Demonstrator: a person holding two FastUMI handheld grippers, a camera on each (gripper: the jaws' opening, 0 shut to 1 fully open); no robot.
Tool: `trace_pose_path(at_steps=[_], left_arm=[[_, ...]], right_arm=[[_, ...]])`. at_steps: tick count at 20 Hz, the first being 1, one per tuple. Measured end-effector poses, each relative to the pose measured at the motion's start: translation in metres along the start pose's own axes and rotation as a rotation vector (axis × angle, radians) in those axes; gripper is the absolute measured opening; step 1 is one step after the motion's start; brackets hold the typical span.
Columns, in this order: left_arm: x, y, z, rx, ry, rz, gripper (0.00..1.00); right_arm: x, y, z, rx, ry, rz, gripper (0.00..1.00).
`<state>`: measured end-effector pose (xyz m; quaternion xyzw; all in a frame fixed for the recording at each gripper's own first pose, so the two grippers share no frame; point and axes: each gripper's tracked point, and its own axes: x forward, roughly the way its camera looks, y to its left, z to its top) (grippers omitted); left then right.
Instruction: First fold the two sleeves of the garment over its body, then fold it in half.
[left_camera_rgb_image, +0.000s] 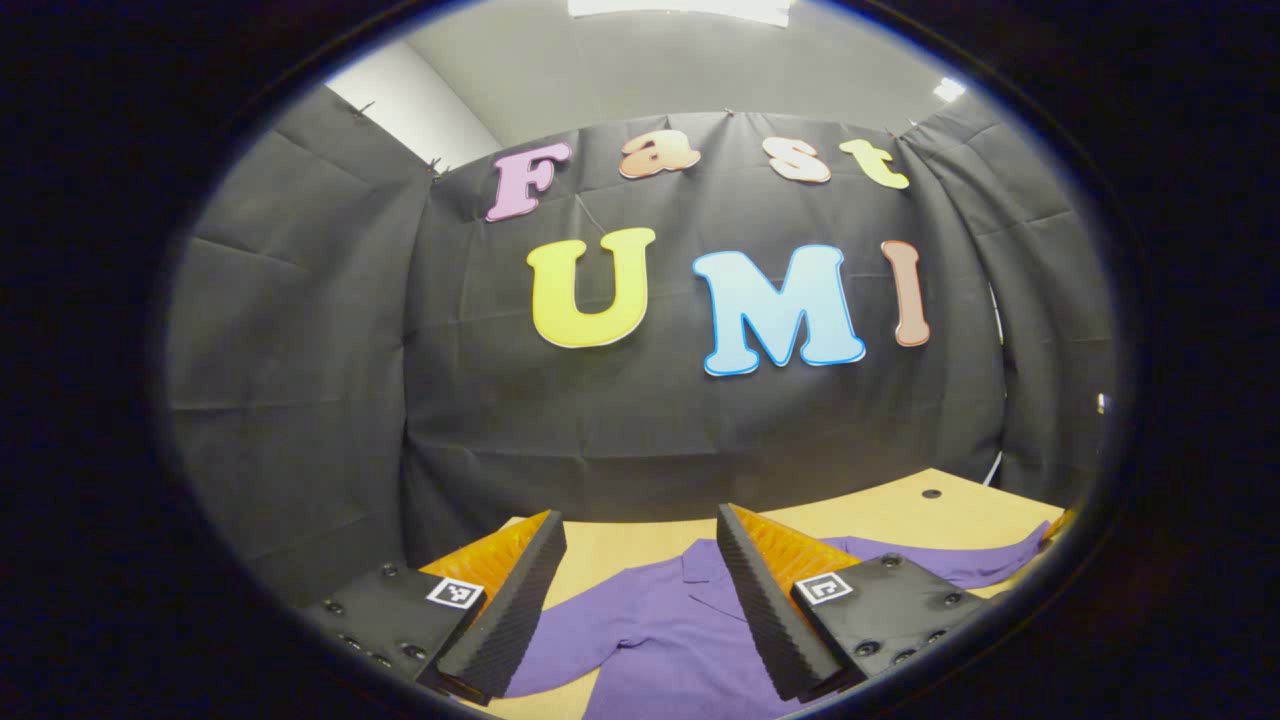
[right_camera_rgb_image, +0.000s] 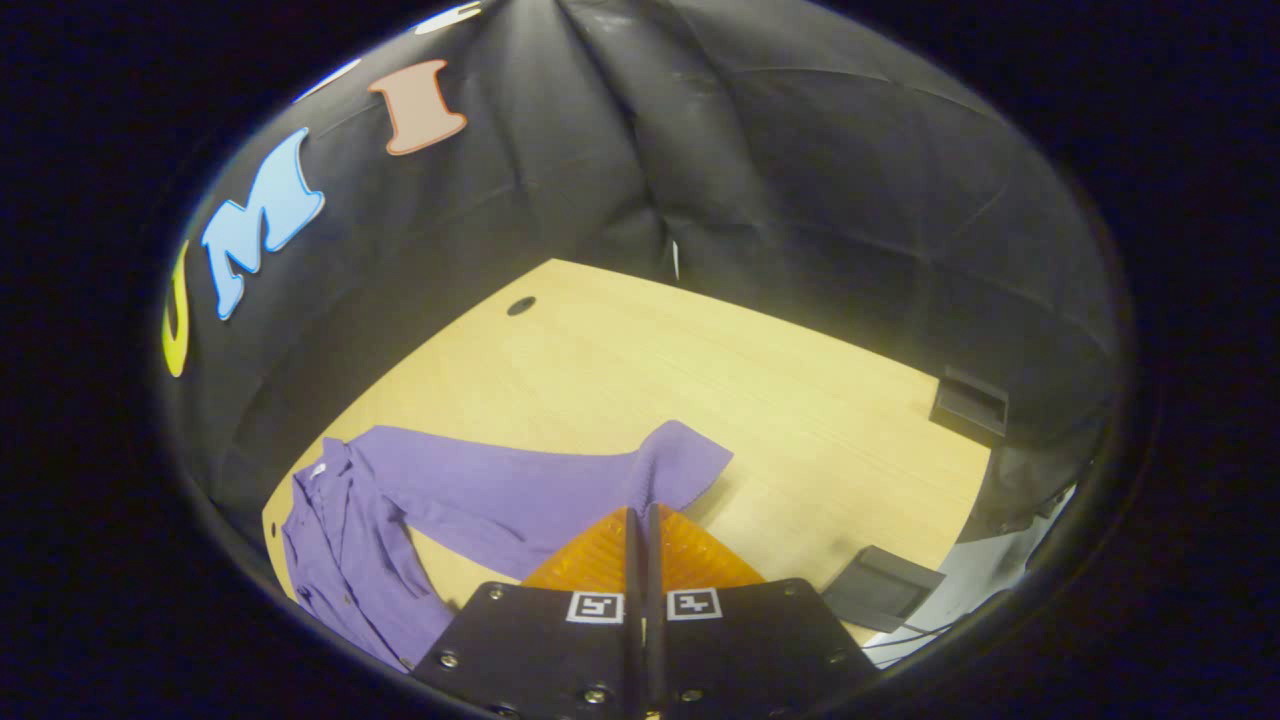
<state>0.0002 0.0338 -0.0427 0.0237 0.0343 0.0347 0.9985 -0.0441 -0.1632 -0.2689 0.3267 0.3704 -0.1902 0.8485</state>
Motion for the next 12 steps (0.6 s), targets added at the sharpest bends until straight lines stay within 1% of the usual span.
trace_pose_path(at_steps=[3,6,8,12], left_arm=[[0.003,0.001,-0.002,-0.002,0.001,-0.003,0.97],[0.005,0.004,-0.005,-0.002,0.008,-0.003,0.96],[0.007,0.008,-0.005,0.002,0.01,0.001,0.96],[0.011,0.021,-0.004,0.01,0.008,0.02,0.96]], right_arm=[[-0.008,0.042,0.017,0.02,-0.028,0.1,0.01],[-0.016,0.091,0.025,0.022,-0.032,0.213,0.01],[-0.018,0.121,0.028,0.007,-0.034,0.271,0.01],[-0.022,0.173,0.035,-0.013,-0.032,0.364,0.01]])
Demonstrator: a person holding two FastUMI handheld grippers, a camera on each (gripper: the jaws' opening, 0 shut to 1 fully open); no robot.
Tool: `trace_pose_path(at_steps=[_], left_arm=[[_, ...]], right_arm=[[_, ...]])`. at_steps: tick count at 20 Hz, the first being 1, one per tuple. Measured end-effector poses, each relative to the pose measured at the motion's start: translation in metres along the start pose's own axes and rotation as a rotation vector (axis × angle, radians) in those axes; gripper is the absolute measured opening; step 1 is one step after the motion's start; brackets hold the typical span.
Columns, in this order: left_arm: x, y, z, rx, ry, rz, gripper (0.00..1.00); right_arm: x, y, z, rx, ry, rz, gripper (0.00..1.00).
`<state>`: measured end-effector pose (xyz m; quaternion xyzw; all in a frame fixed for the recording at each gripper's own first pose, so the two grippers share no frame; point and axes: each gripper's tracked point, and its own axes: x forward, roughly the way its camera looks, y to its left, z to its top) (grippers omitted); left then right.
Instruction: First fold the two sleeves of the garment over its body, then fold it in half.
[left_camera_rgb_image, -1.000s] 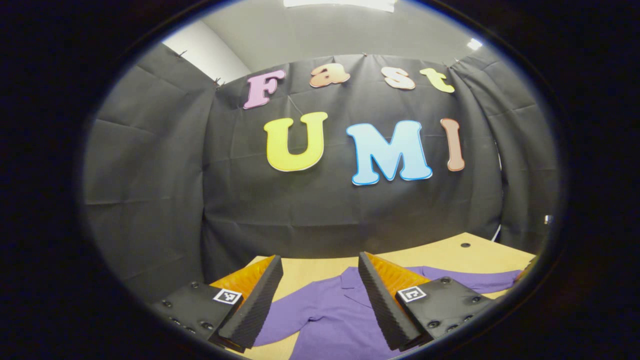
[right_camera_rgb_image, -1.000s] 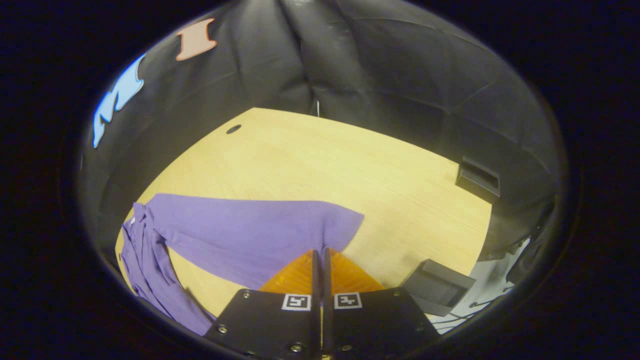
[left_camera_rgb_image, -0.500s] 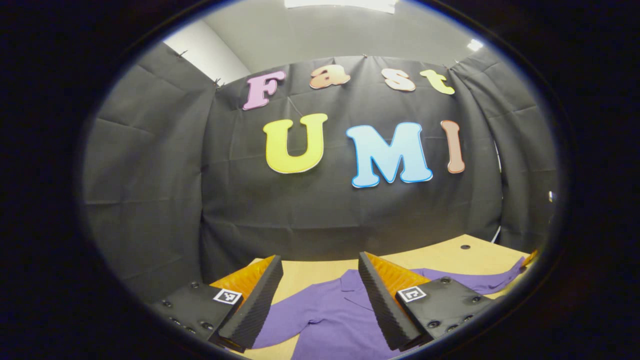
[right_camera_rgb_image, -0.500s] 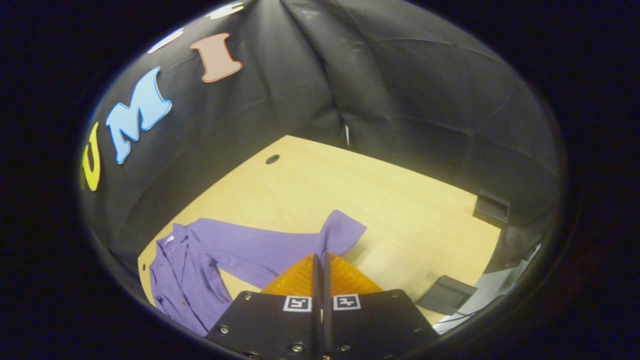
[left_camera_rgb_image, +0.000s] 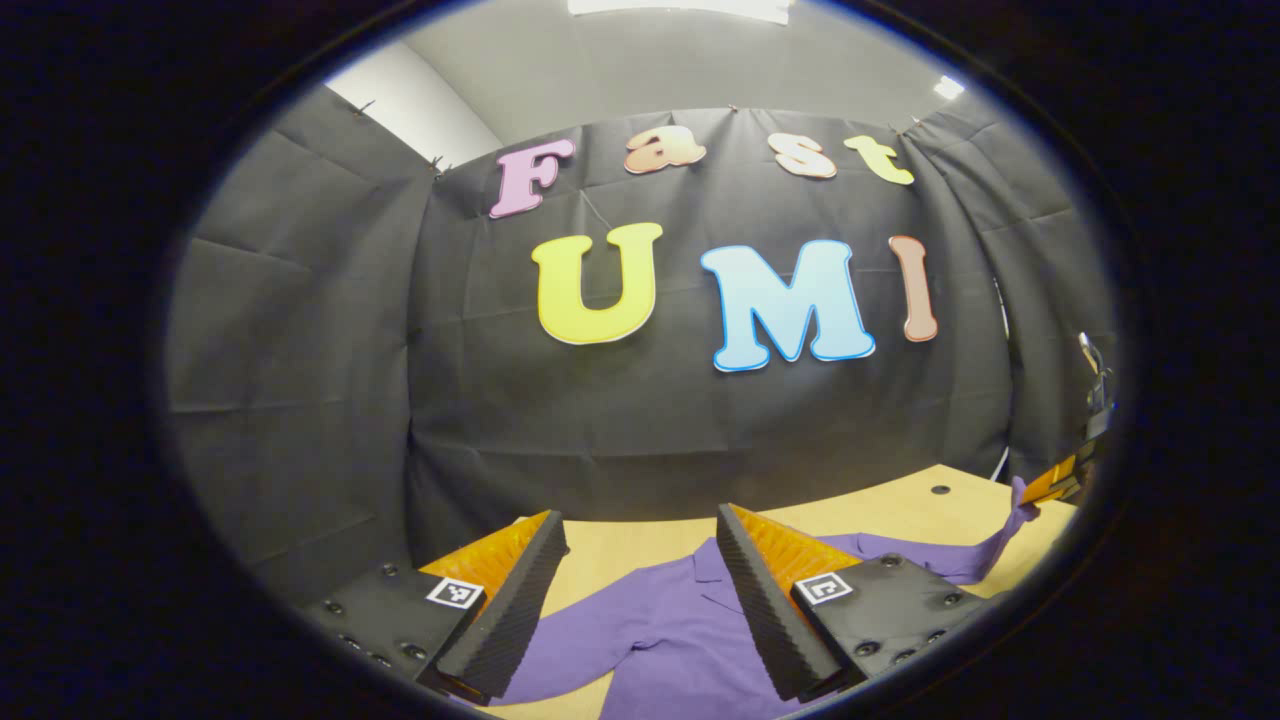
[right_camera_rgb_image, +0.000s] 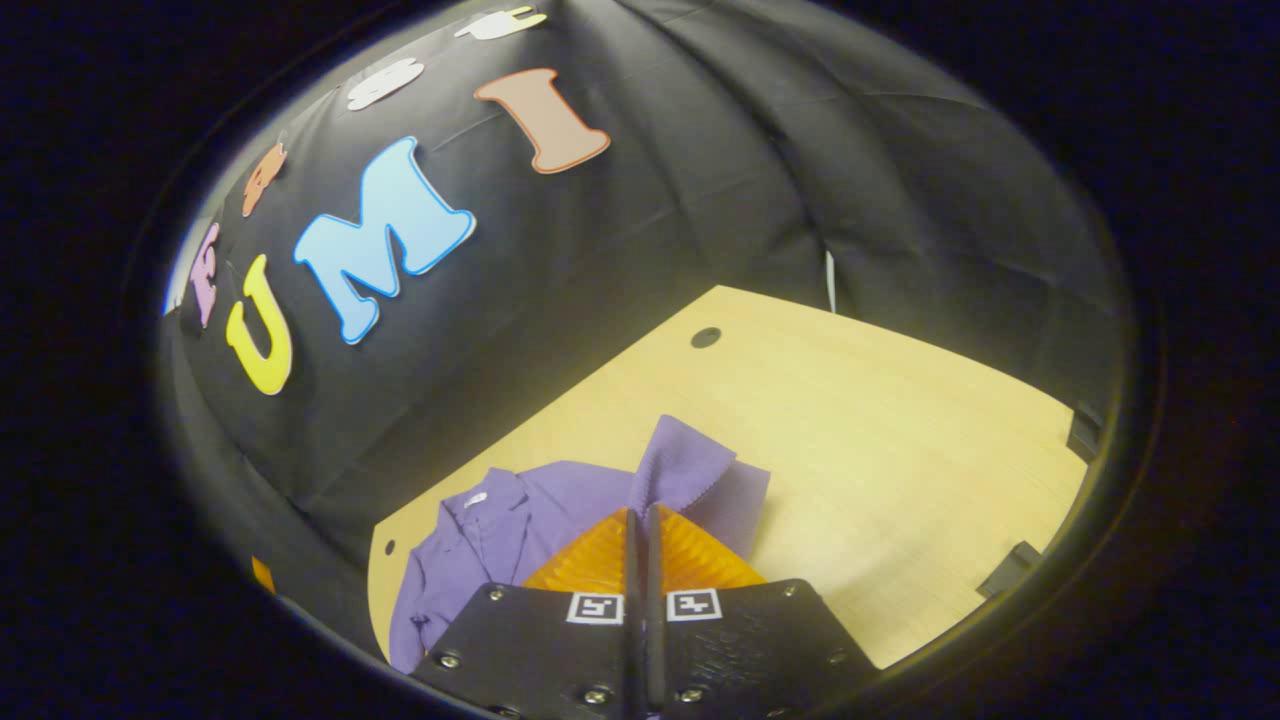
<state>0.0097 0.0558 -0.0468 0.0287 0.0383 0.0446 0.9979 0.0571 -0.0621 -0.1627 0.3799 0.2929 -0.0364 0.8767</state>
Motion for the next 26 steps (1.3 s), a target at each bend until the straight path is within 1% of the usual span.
trace_pose_path(at_steps=[3,7,9,14,19,24,26], left_arm=[[0.0,0.01,-0.003,-0.006,0.007,0.018,0.96],[0.0,0.021,-0.005,-0.005,0.013,0.041,0.96],[0.001,0.027,-0.006,-0.004,0.013,0.046,0.96],[0.0,0.05,-0.018,-0.031,0.027,0.062,0.97],[-0.012,0.088,-0.029,-0.053,0.032,0.096,0.96],[-0.029,0.135,-0.041,-0.059,0.045,0.154,0.96],[-0.039,0.152,-0.045,-0.062,0.052,0.181,0.96]], right_arm=[[0.01,0.036,0.007,-0.016,-0.002,0.056,0.01],[0.025,0.087,0.003,-0.104,0.008,0.125,0.01],[0.03,0.119,-0.002,-0.141,0.018,0.169,0.01],[0.049,0.195,-0.029,-0.228,0.054,0.263,0.01],[0.065,0.265,-0.054,-0.294,0.067,0.33,0.01],[0.073,0.324,-0.094,-0.364,0.101,0.394,0.01],[0.077,0.342,-0.115,-0.398,0.124,0.411,0.01]])
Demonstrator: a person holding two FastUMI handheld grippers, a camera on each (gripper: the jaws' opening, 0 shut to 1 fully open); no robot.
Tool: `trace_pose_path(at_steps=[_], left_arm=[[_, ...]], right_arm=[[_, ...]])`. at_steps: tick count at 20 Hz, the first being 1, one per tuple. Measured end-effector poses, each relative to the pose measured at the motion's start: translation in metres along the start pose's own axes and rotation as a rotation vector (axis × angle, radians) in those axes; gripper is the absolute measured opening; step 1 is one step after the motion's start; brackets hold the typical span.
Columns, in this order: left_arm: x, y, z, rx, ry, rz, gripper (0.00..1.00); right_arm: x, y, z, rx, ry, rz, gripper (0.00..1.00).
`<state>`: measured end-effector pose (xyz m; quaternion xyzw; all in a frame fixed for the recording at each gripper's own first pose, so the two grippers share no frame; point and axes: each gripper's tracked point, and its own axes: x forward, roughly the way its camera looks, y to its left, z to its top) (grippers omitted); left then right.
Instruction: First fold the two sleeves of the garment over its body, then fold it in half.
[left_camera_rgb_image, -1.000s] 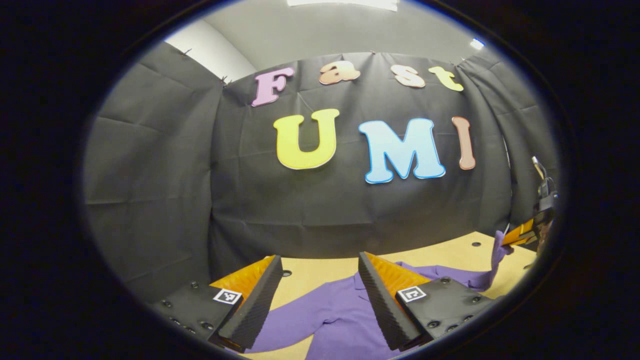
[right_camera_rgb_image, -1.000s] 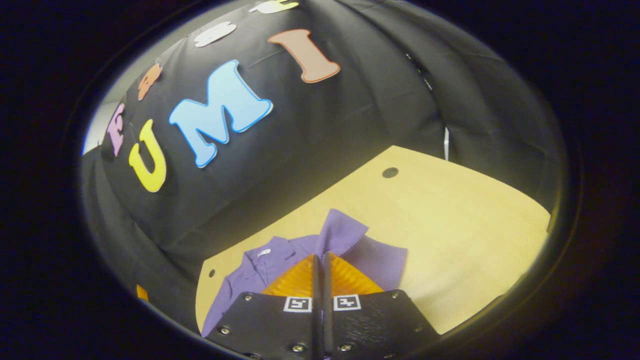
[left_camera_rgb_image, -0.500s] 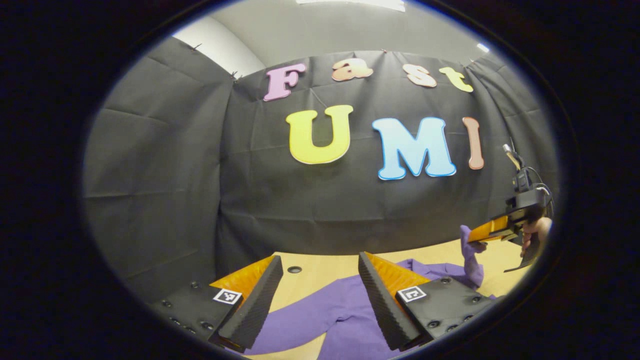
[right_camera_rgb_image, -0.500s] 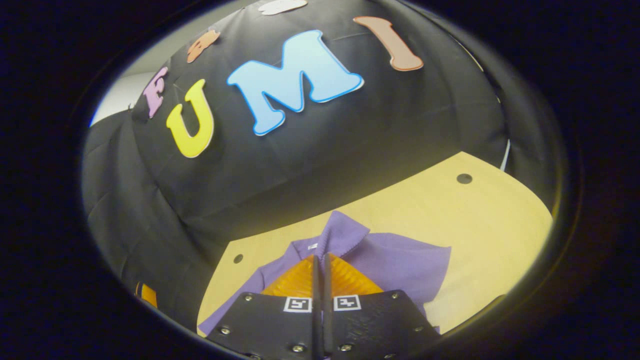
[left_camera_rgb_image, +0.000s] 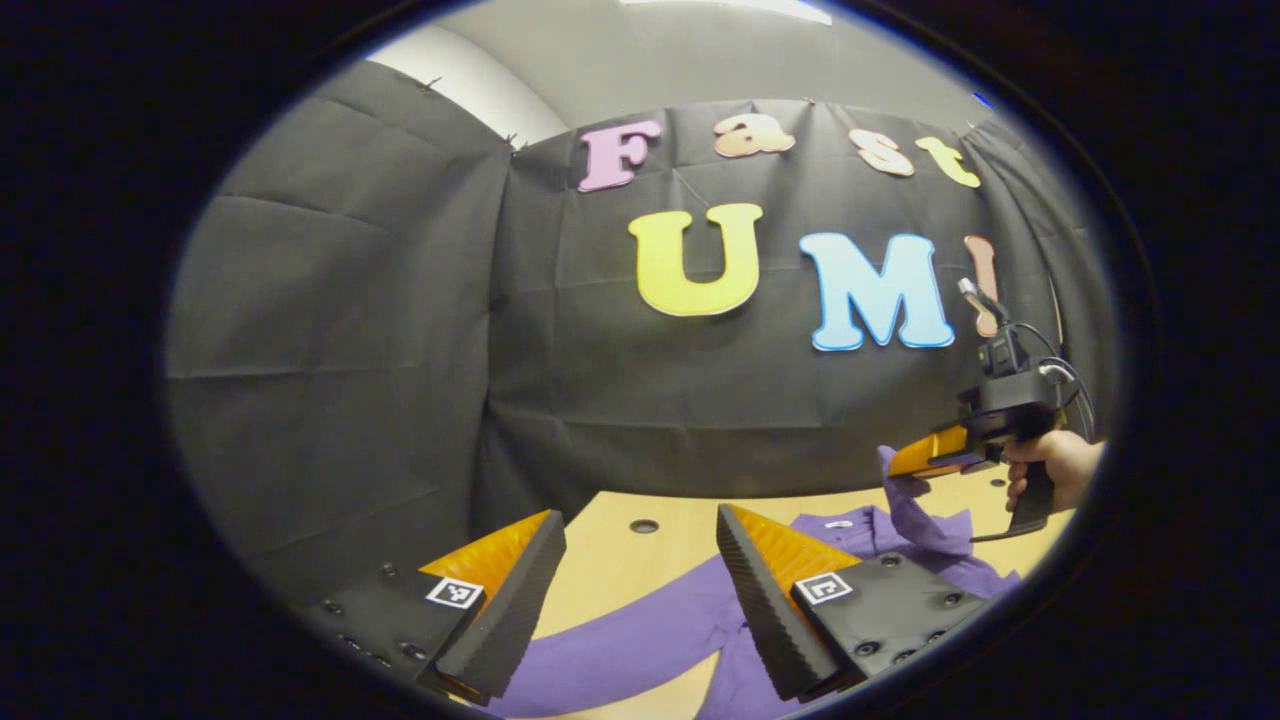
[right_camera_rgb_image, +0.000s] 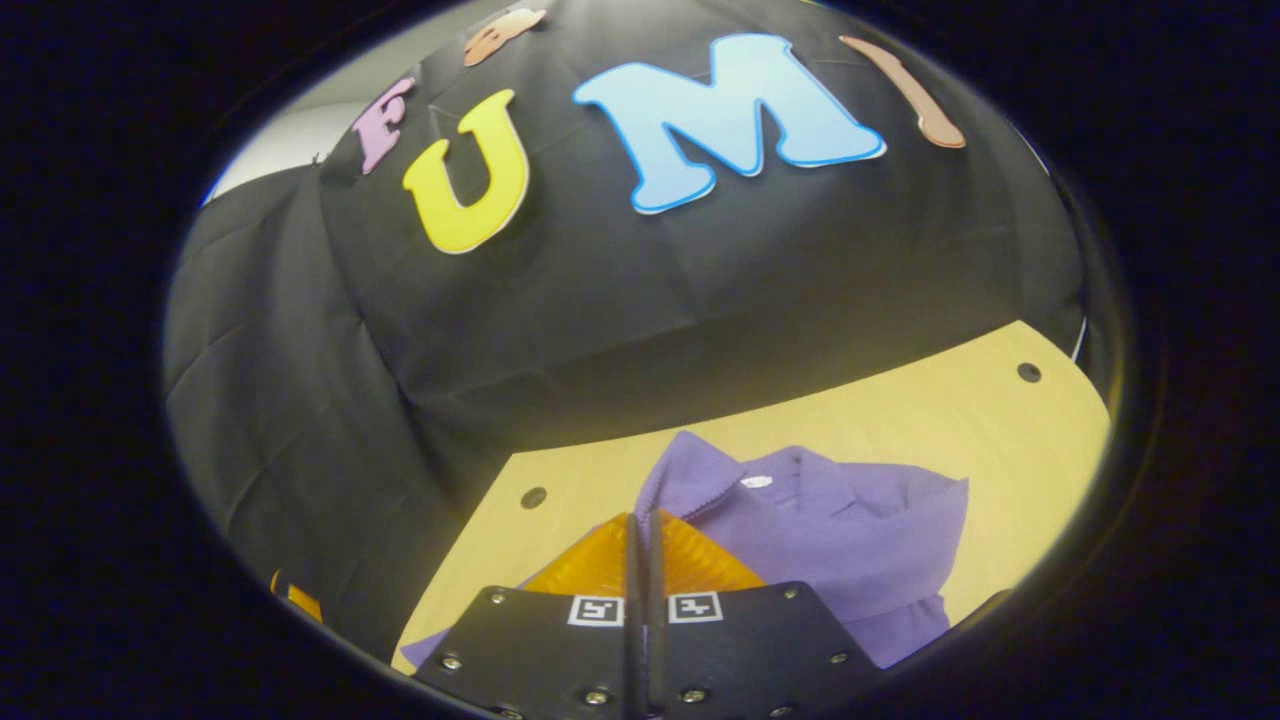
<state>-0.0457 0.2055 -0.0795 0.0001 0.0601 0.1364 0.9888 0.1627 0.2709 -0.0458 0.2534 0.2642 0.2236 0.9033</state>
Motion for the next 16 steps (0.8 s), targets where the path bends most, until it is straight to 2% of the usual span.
trace_pose_path(at_steps=[7,16], left_arm=[[-0.029,0.059,-0.02,-0.014,0.043,0.099,0.96],[-0.06,0.105,-0.034,-0.021,0.08,0.206,0.96]], right_arm=[[0.045,0.049,-0.039,-0.089,0.086,0.035,0.02],[0.076,0.047,-0.102,-0.173,0.21,-0.03,0.03]])
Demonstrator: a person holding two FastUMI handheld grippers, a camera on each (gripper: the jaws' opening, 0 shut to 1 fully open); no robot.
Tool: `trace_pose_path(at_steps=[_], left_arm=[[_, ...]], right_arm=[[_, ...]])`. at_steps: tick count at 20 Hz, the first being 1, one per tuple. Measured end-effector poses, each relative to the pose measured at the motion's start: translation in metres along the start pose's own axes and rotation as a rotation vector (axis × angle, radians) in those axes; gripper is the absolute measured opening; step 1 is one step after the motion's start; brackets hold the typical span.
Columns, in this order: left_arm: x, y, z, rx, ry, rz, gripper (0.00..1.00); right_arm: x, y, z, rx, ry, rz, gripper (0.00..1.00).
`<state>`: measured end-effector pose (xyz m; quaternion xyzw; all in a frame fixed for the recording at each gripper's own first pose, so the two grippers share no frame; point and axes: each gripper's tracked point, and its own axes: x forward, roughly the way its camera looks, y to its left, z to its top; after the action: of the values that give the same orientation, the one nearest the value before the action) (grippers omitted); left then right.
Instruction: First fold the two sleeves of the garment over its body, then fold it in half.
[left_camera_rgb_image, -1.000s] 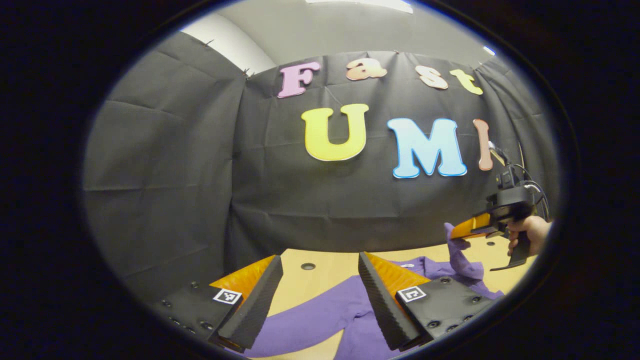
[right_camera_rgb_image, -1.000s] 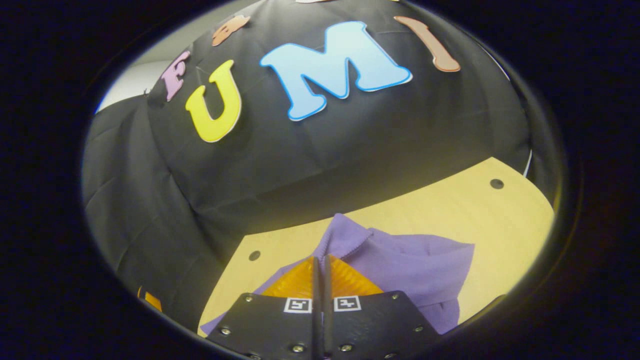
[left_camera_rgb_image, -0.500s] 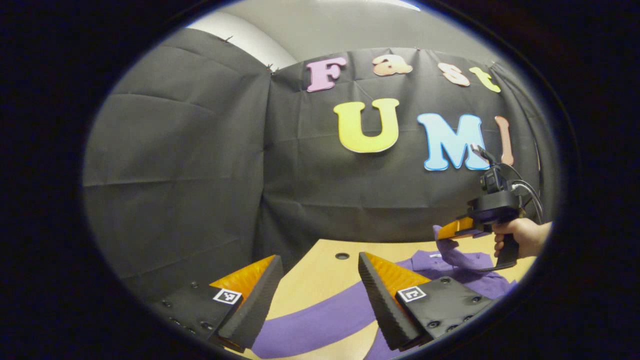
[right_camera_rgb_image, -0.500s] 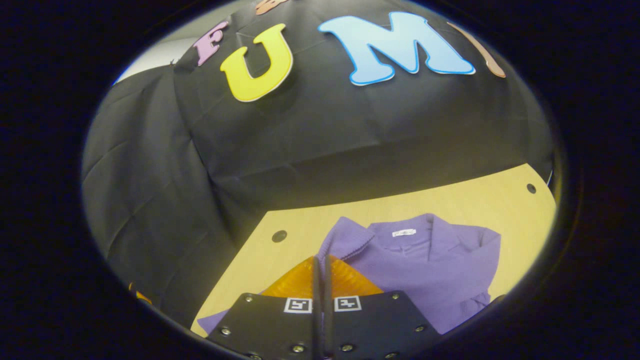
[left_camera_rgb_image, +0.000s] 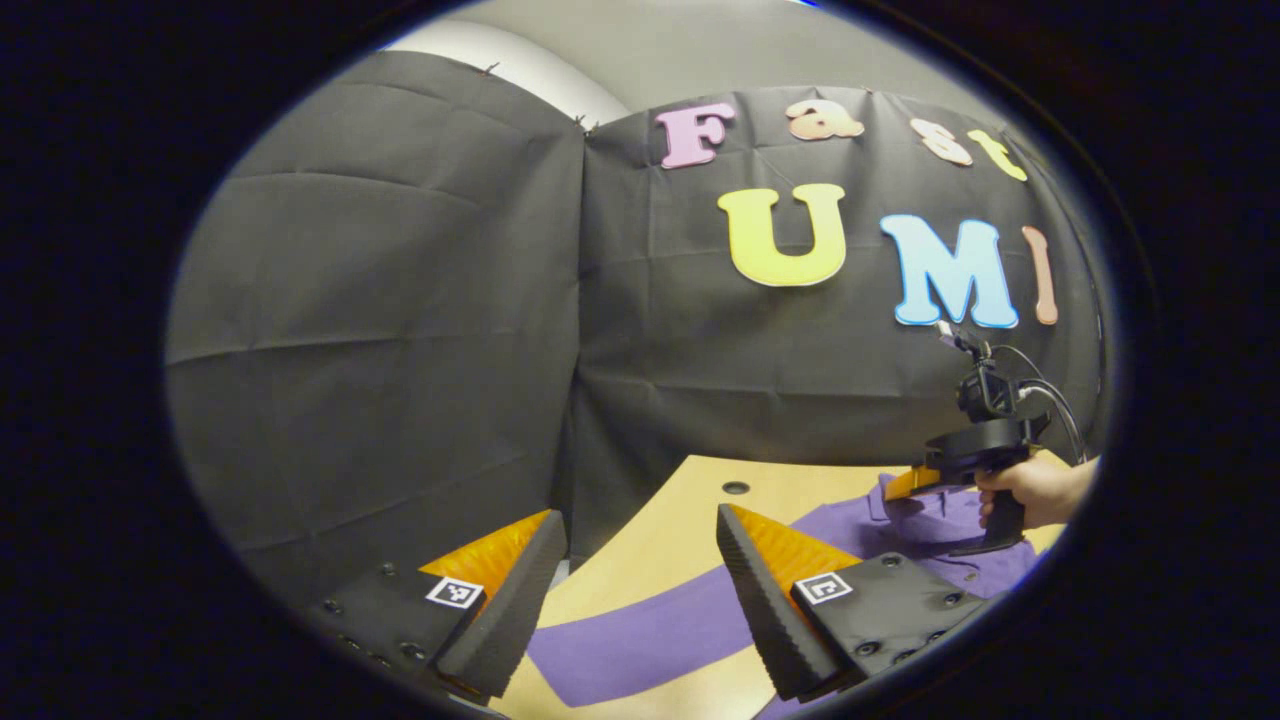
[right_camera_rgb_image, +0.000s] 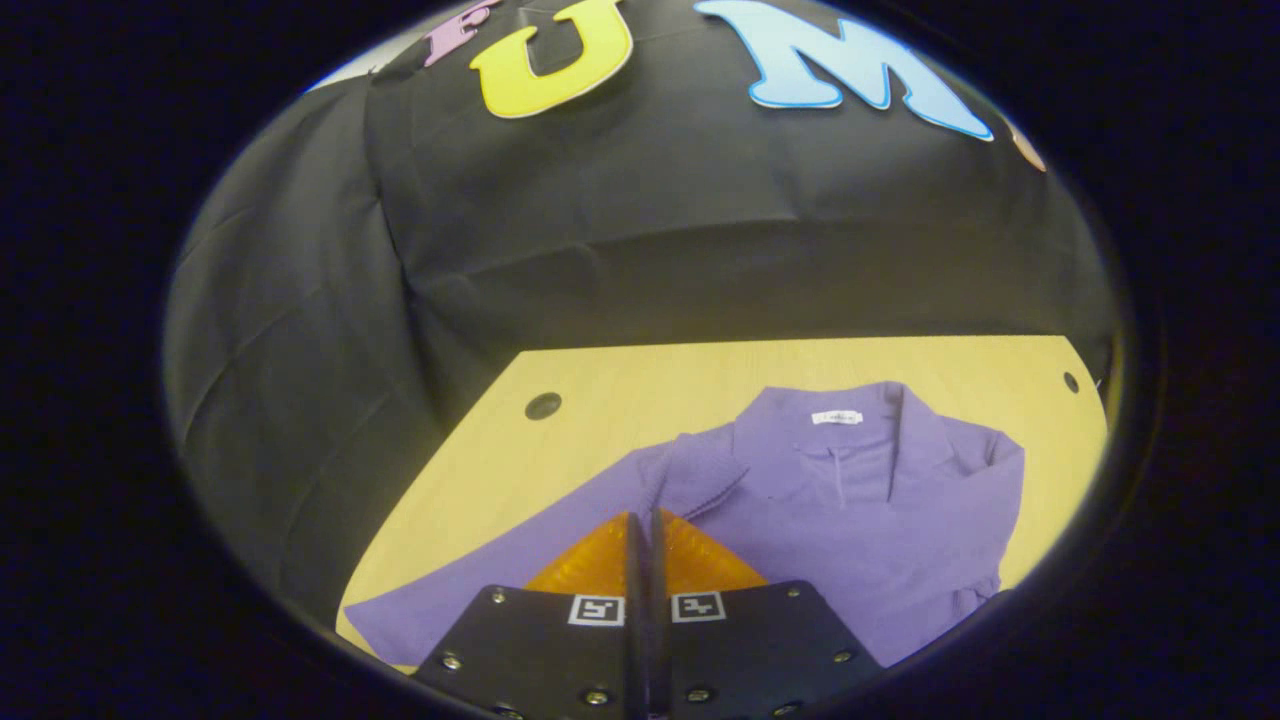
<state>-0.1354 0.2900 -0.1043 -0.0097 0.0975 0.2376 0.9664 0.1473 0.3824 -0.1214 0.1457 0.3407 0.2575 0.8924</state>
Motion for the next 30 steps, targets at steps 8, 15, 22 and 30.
trace_pose_path(at_steps=[8,15,22,30], left_arm=[[-0.004,0.012,-0.02,-0.023,0.036,0.024,0.97],[0.001,0.03,-0.054,-0.052,0.099,0.079,0.96],[0.019,0.059,-0.122,-0.153,0.252,0.216,0.96],[0.017,0.077,-0.183,-0.245,0.402,0.358,0.97]], right_arm=[[-0.009,0.014,-0.002,-0.048,-0.013,0.021,0.35],[-0.048,0.007,0.01,-0.157,-0.081,-0.009,0.94],[-0.118,0.008,0.027,-0.231,-0.173,0.009,0.93],[-0.19,0.001,0.05,-0.305,-0.312,-0.007,0.94]])
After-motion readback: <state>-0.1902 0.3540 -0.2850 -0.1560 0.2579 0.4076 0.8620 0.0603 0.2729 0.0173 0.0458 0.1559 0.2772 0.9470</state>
